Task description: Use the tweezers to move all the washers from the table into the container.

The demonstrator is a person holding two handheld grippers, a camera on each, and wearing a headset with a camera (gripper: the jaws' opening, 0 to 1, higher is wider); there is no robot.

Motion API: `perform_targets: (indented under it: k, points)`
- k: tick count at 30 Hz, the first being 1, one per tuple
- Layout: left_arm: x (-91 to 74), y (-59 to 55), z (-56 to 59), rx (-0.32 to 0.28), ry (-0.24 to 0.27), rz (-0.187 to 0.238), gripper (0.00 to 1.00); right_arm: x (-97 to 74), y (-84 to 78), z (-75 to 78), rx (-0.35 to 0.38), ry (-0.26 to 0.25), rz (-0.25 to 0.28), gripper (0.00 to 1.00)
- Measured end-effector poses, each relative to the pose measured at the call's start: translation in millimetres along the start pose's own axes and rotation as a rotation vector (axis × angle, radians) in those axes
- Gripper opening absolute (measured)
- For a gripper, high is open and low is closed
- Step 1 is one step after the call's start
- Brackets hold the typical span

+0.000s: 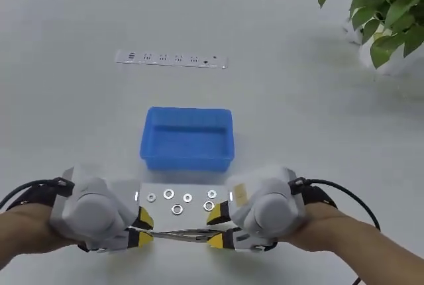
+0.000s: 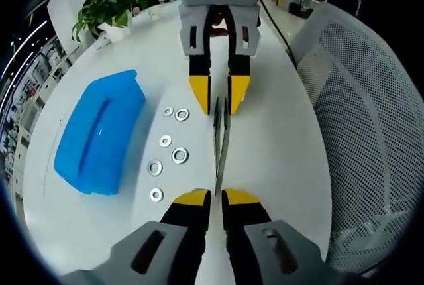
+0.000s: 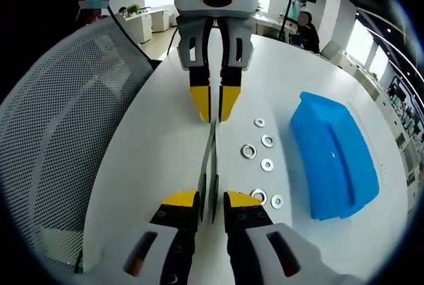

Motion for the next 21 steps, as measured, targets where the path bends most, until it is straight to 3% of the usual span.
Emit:
perform_targets:
  k: [21]
  points:
    - [-3.9, 2.6, 5.1, -0.004, -0.024, 0.013, 0.06, 2.3, 2.4, -1.4, -0.012, 0.011, -0.011, 0.12]
Point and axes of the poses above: the centre of the closed fingertips' face, and the gripper's own axes: x roughly forward along the fingers, z roughly to its right, y roughly out of its top, the point moved 5 cm from there along -x, roughly backward along the fingers, and after that the axes turned 14 degrees about -z, right-handed, at the moved point
